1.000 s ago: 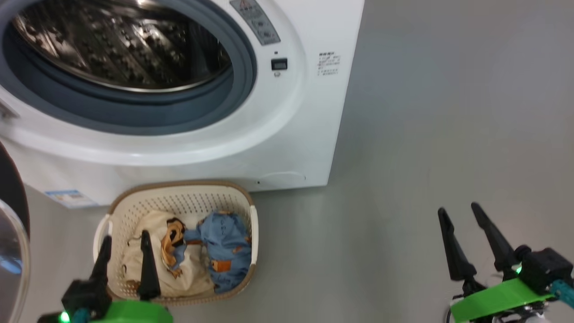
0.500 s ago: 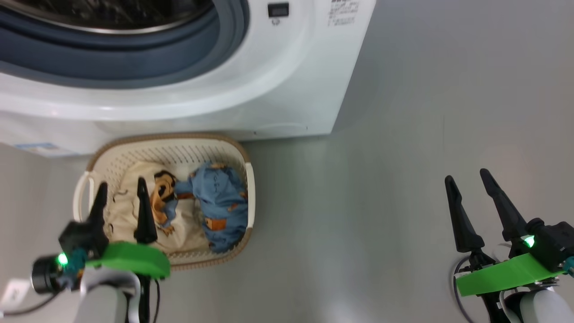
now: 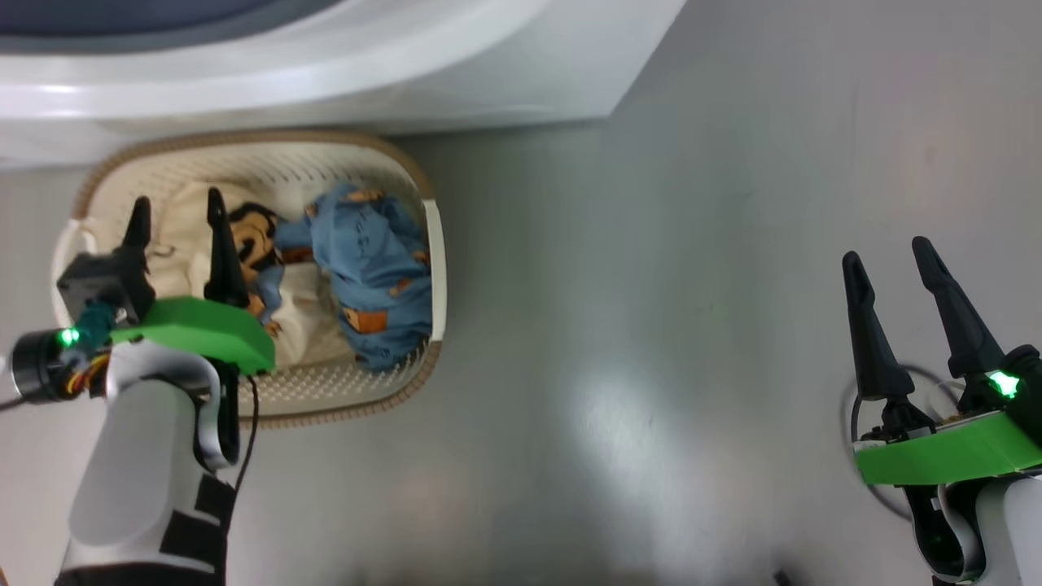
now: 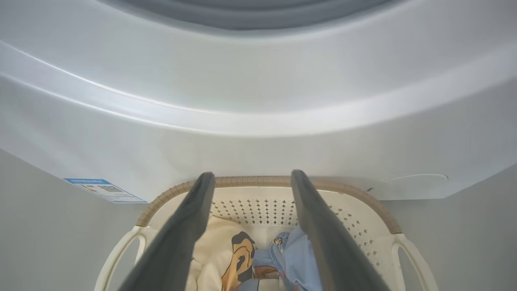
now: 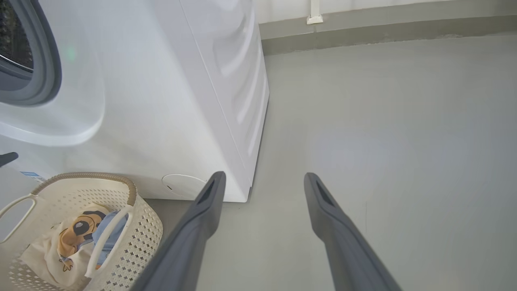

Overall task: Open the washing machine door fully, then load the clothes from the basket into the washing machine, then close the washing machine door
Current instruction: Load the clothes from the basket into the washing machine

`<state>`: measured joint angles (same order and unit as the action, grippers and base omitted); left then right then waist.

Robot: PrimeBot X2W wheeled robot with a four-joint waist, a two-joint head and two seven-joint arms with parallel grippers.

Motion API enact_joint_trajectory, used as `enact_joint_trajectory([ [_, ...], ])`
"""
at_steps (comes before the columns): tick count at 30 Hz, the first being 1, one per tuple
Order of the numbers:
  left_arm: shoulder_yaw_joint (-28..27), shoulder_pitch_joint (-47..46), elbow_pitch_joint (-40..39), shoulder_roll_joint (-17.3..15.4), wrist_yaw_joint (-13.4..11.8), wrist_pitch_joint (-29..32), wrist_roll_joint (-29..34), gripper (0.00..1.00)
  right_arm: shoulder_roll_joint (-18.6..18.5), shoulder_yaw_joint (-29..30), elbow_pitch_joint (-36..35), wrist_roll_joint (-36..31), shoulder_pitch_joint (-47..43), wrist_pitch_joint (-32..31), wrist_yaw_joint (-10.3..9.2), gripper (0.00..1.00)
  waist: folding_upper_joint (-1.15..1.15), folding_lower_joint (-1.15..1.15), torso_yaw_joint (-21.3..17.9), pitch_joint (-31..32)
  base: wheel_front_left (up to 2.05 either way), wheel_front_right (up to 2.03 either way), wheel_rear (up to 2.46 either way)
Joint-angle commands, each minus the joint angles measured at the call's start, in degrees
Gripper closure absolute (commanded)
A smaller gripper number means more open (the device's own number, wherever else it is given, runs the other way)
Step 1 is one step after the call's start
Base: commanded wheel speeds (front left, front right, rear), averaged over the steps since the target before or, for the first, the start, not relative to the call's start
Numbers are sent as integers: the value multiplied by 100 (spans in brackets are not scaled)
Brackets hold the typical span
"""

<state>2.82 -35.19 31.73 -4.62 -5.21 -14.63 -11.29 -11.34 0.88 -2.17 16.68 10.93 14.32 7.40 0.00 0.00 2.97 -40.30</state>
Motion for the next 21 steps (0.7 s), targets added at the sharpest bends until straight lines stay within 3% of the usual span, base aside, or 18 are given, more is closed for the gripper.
enact_joint_trajectory([
  [1, -189, -35, 137, -264, 25, -37, 52, 0, -45, -102, -162, 10, 18, 68, 9, 0, 0, 0, -39, -561, 0, 0, 0],
  [21, 293, -1284, 2818, -770, -11, 328, 577, 0, 41, -101, -212, 47, 153, 68, 9, 0, 0, 0, -177, -1140, 0, 0, 0],
])
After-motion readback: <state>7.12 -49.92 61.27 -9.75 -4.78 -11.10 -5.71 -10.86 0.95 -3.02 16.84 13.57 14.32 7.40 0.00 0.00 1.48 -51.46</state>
